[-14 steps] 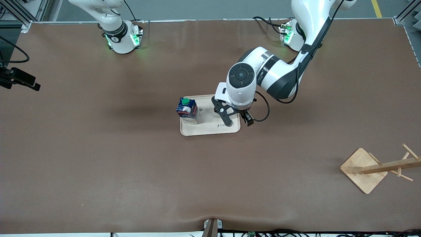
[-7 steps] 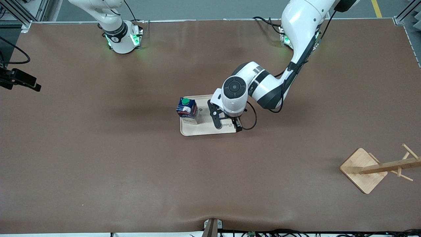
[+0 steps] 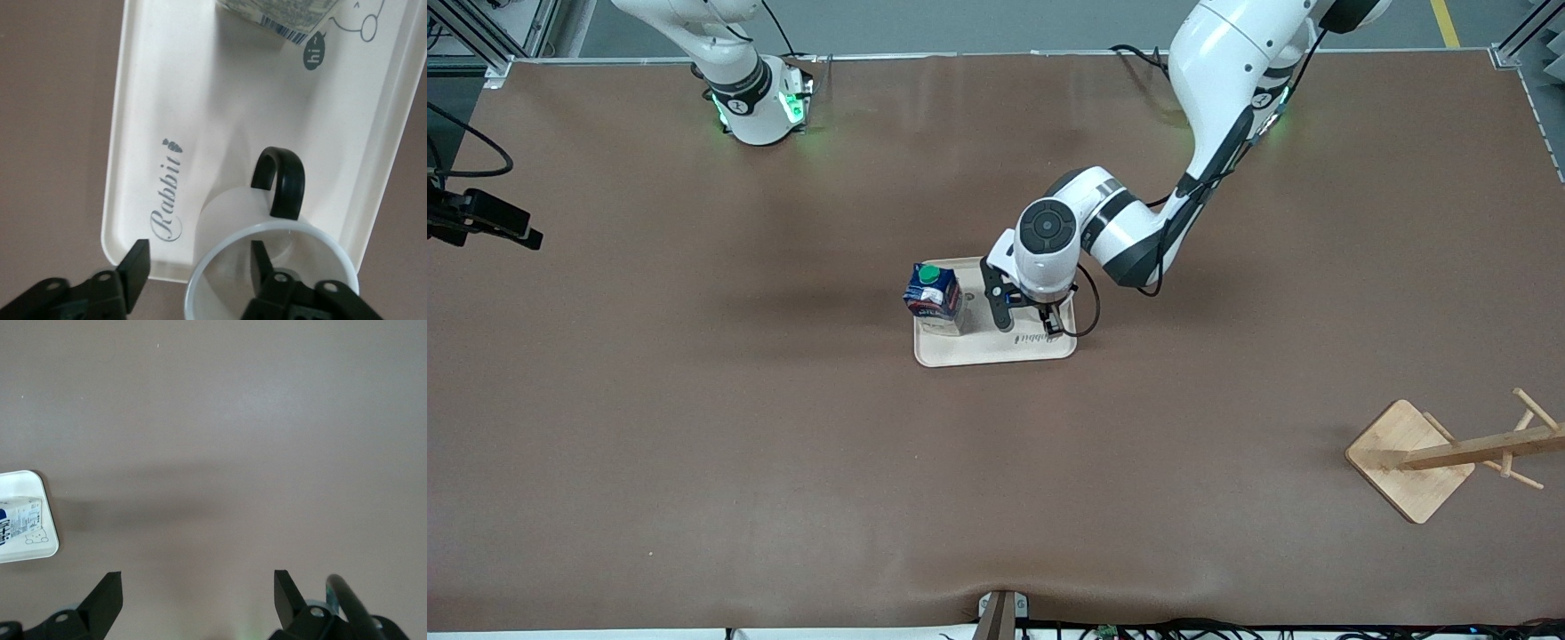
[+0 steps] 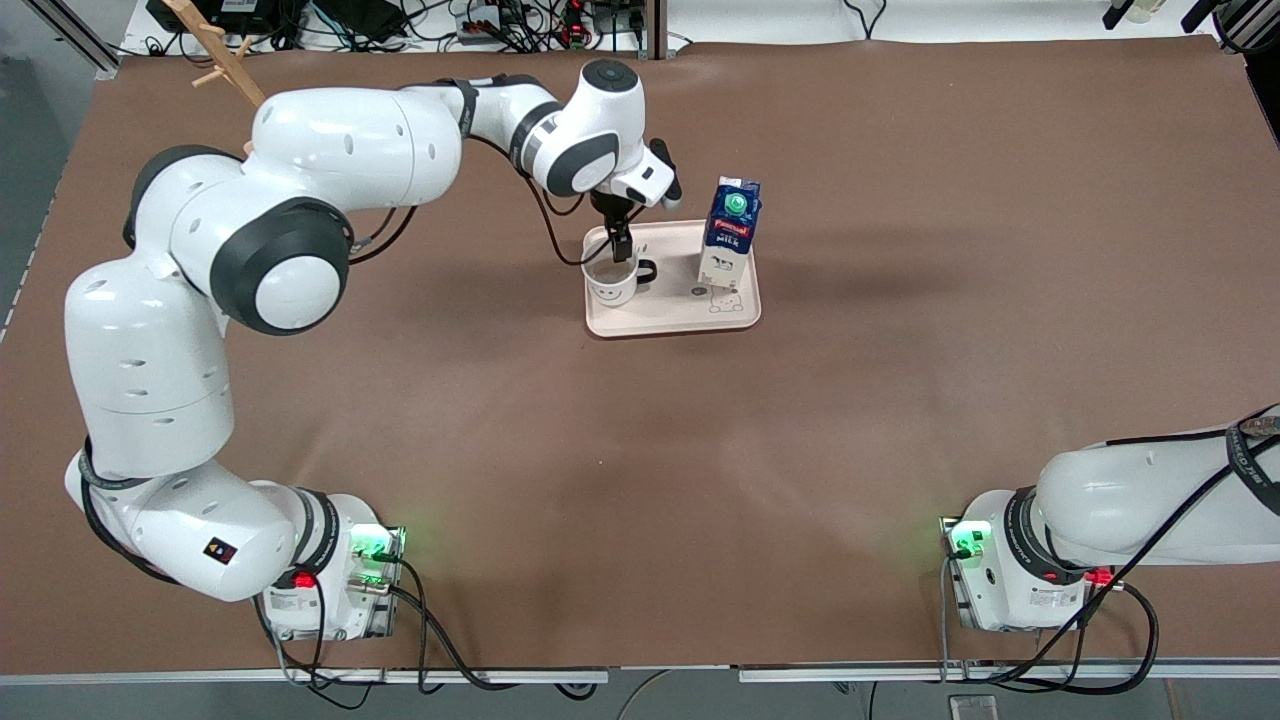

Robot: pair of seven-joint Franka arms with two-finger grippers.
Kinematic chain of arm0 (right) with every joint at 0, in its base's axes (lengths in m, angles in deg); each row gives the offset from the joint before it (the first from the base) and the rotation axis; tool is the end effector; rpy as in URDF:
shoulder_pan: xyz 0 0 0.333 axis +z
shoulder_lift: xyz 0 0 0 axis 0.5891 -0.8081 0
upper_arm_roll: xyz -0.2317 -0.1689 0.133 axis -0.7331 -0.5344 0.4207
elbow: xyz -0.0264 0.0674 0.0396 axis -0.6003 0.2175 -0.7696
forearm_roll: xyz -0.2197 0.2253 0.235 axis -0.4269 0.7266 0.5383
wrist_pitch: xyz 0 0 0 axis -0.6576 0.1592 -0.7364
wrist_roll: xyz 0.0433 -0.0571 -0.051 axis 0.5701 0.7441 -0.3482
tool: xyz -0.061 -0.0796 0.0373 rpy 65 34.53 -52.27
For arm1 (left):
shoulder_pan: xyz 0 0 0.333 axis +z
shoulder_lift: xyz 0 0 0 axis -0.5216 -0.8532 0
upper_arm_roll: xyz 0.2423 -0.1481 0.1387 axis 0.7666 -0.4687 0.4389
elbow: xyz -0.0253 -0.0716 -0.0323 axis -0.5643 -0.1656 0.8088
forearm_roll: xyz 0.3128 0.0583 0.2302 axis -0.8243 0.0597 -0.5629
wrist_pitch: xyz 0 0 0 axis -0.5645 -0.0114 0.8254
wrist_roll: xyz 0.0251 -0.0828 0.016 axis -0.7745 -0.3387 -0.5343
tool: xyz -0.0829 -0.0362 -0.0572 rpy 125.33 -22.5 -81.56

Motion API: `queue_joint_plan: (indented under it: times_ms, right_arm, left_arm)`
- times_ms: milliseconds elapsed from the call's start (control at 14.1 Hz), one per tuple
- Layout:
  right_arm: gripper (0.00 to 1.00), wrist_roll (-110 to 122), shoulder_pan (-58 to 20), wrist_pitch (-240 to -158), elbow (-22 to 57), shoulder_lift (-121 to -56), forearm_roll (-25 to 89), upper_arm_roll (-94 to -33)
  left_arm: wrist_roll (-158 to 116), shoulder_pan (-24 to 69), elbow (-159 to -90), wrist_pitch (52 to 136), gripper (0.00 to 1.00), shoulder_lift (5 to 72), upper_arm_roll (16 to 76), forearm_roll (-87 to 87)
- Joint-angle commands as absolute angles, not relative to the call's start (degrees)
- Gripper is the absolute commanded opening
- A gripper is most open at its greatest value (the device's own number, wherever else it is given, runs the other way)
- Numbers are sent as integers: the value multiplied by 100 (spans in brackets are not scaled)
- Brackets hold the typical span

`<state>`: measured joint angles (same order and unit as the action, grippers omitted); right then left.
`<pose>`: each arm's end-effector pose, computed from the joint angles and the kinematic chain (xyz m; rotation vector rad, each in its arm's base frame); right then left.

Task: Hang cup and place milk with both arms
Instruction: 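Lower the left gripper onto the white mug rim and close it, then lift the mug with the left gripper while the right gripper reaches the milk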

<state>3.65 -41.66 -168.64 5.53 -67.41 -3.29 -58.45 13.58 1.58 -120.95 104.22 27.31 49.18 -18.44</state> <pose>0.5550 -0.0545 0.6207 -3.1023 0.0883 0.1094 0.4934 -0.4575 0.2346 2.4525 -1.9310 -0.1083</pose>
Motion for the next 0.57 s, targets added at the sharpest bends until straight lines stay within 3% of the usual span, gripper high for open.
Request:
queue_joint_plan:
  times_ms: [0, 71, 142, 497]
  right_arm:
    - [100, 533, -4190, -16825, 570, -6863, -225, -5751]
    - [100, 550, -4093, -16789, 588, -6916, -224, -5751]
    - [100, 533, -3953, -16615, 588, -6986, -224, -5751]
    - [100, 462, -3583, -16253, 745, -7232, -172, -5742]
  left_arm:
    - [1392, 199, -12141, 10712, 34, 2626, 4923, -1953]
    - [1393, 200, -12132, 10712, 9, 2626, 4923, -1953]
    - [1393, 208, -12141, 10712, 0, 2626, 4923, -1944]
    - [1314, 419, -12141, 10441, 0, 2862, 4915, -1865]
